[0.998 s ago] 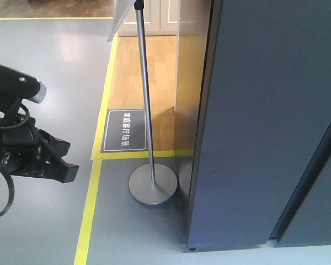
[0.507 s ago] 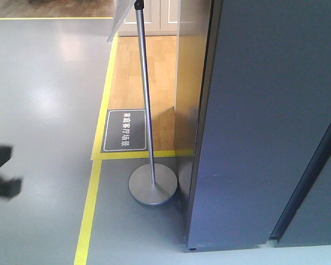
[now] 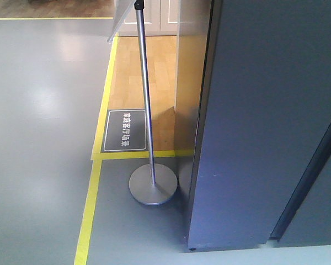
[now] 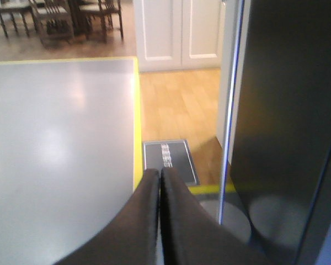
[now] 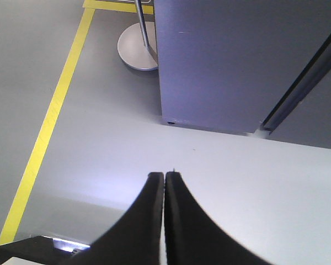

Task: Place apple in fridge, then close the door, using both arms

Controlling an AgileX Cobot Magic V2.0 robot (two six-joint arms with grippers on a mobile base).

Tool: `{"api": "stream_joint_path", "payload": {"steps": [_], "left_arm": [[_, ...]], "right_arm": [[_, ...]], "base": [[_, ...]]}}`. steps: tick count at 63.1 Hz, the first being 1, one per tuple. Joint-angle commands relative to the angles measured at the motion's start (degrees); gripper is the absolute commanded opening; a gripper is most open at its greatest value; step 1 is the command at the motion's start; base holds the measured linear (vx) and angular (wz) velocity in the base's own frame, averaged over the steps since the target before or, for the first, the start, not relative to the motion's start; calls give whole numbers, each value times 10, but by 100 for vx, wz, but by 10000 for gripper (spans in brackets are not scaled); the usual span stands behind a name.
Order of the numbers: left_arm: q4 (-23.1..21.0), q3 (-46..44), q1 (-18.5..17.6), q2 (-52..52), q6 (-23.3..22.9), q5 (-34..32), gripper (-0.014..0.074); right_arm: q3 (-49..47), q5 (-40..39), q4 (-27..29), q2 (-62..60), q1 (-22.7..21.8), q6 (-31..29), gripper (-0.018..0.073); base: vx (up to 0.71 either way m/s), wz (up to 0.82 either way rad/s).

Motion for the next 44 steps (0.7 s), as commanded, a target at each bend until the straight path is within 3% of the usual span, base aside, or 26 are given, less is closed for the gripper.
{"api": "stream_joint_path", "payload": {"steps": [1, 17, 44], "left_arm": [[-2, 17, 11, -38, -7, -74, -6], [-2, 48, 21, -111, -6, -99, -6], [-2, 48, 21, -106, -6, -105, -6]], "right_arm": [[-14, -28, -8, 2, 0, -1, -4], [-14, -28, -8, 2, 0, -1, -4], [-14, -28, -7, 2, 0, -1, -4]], "base": [[0, 0], [0, 0], [0, 0]]}}
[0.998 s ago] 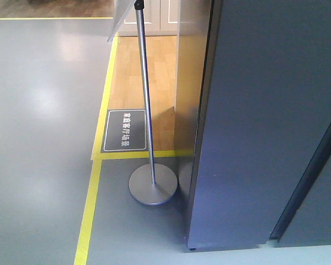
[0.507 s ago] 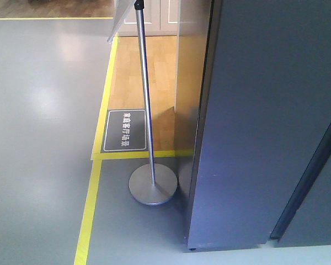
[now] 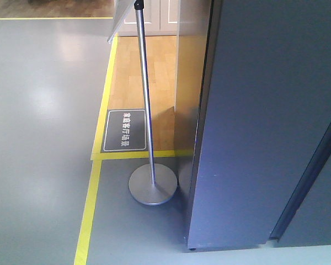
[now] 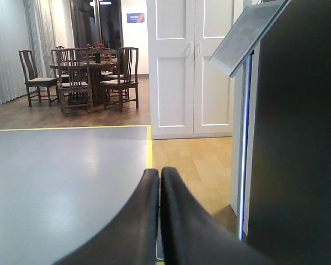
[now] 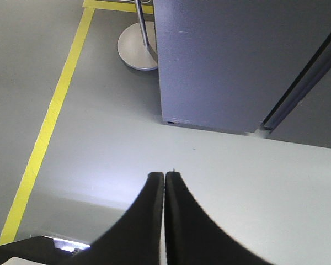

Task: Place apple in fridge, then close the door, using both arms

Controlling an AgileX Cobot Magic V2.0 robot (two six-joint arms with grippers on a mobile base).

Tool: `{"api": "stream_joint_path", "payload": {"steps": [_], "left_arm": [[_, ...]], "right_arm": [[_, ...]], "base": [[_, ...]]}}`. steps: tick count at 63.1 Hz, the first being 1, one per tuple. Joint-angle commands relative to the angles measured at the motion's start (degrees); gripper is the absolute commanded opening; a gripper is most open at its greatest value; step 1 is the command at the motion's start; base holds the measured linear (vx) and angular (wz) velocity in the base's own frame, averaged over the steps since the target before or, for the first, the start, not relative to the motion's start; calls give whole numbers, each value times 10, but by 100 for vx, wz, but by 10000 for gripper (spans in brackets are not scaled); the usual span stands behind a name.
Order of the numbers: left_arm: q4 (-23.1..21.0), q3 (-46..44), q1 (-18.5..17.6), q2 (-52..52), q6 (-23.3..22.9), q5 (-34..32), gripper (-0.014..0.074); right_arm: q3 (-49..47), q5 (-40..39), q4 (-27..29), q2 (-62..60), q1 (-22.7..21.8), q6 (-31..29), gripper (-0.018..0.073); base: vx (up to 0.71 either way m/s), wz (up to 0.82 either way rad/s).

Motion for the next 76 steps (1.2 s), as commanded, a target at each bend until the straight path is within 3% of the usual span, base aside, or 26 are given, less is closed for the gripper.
{"api": "stream_joint_path", "payload": {"steps": [1, 16, 42, 76], "left_arm": [[-2, 16, 0, -8, -6, -44, -6], [-1, 16, 0, -9, 20, -45, -6], [-3, 16, 0, -10, 9, -100, -6], [-2, 12, 1, -9, 9, -93, -6]], "right_arm": [[-14, -29, -8, 2, 0, -1, -4], [-14, -29, -8, 2, 0, -1, -4], [-14, -29, -8, 2, 0, -1, -4], [-14, -29, -8, 2, 0, -1, -4]], "base": [[0, 0], [0, 0], [0, 0], [0, 0]]}}
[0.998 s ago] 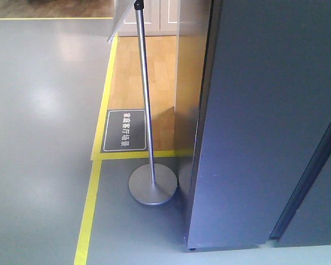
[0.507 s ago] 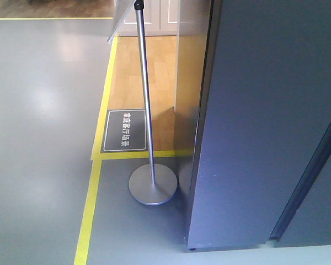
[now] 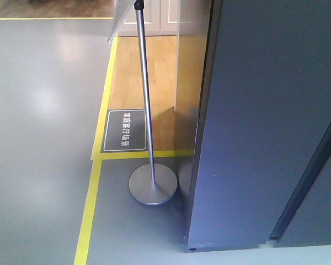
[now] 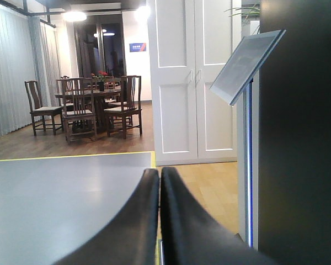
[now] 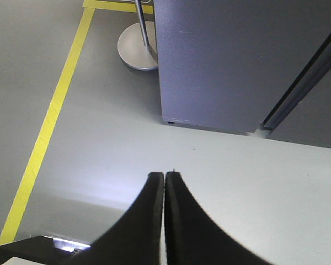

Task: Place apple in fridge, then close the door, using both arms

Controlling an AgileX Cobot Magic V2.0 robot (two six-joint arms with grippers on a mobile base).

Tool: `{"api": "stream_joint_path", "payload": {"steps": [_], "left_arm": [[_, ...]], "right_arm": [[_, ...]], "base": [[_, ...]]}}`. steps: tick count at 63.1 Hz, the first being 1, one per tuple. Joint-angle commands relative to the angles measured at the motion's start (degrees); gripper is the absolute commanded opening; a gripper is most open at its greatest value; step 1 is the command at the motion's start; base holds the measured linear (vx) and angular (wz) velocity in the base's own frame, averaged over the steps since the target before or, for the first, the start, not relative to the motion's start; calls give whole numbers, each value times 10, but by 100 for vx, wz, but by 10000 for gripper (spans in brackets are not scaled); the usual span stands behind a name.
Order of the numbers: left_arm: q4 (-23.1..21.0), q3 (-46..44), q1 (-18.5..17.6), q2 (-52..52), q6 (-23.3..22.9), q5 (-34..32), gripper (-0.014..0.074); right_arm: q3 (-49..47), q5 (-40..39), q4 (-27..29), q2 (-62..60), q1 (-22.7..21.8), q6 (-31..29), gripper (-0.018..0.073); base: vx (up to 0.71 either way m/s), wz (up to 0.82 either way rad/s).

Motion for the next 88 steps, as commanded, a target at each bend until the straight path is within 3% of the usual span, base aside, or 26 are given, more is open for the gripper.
{"api": "stream_joint_path", "payload": {"steps": [1, 14, 23, 37, 46, 52, 63, 88], "left_arm": [[-2, 12, -1, -9, -6, -39, -6], [-2, 12, -1, -9, -6, -33, -6], [-1, 12, -1, -9, -6, -33, -6], [-1, 12, -1, -9, -6, -33, -6], [-1, 12, -1, -9, -6, -33, -6], [-1, 12, -1, -9, -6, -33, -6], [-1, 12, -1, -9, -6, -33, -6], [-1, 12, -1, -9, -6, -33, -6]], "right_arm": [[-14, -29, -8, 2, 0, -1, -4], [-14, -29, -8, 2, 0, -2, -4], [-2, -61, -40, -37, -13, -10, -3], [143, -309, -26, -150, -114, -74, -3], [226, -448, 13, -209, -139, -76, -3], [267, -498, 34, -239, -153, -76, -3], [318, -530, 58, -281, -179, -74, -3], [317, -510, 62, -299, -179, -77, -3]], "base": [[0, 0], [0, 0], [0, 0], [0, 0], [0, 0], [0, 0], [0, 0], [0, 0]]}}
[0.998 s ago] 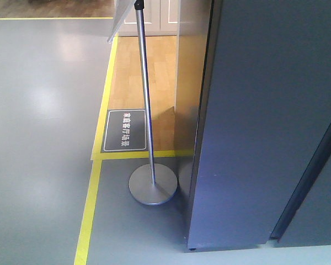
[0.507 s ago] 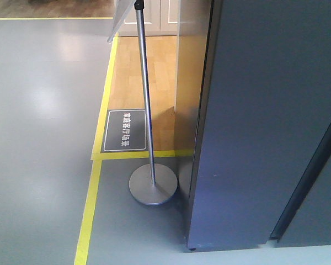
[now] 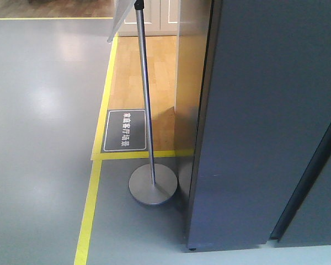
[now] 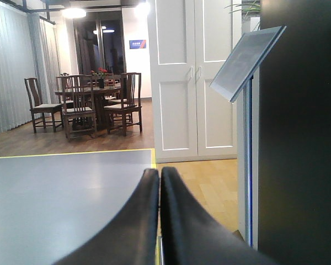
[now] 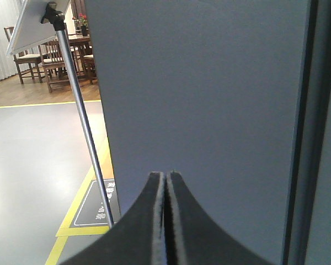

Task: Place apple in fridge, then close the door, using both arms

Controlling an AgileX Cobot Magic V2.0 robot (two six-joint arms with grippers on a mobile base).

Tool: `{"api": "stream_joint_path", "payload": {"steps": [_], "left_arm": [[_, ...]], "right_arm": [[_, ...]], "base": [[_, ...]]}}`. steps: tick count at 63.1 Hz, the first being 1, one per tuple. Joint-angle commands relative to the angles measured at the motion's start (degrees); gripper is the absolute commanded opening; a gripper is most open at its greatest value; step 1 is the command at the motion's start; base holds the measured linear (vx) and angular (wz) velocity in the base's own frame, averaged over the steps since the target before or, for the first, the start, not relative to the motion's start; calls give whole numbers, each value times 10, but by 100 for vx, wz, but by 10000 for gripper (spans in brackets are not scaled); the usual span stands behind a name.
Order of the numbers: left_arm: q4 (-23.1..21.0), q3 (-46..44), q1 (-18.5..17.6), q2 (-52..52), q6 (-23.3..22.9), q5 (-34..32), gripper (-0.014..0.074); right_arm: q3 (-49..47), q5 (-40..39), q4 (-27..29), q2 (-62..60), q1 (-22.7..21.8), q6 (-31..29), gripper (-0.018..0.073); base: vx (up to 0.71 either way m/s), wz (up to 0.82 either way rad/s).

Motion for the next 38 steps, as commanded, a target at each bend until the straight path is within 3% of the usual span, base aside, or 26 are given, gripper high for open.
{"api": "stream_joint_path", "payload": {"steps": [1, 17, 31, 38], "left_arm": [[-1, 12, -1, -9, -6, -39, -6], [-1, 12, -1, -9, -6, -39, -6], [-1, 12, -1, -9, -6, -39, -6], [-1, 12, -1, -9, -6, -39, -6]], "right_arm": [[8, -40, -1, -10, -3, -6, -3], [9, -40, -2, -10, -3, -9, -3], [9, -38, 44, -10, -3, -77, -3], [9, -38, 48, -10, -3, -78, -3]], "base": [[0, 0], [0, 0], [0, 0], [0, 0]]}}
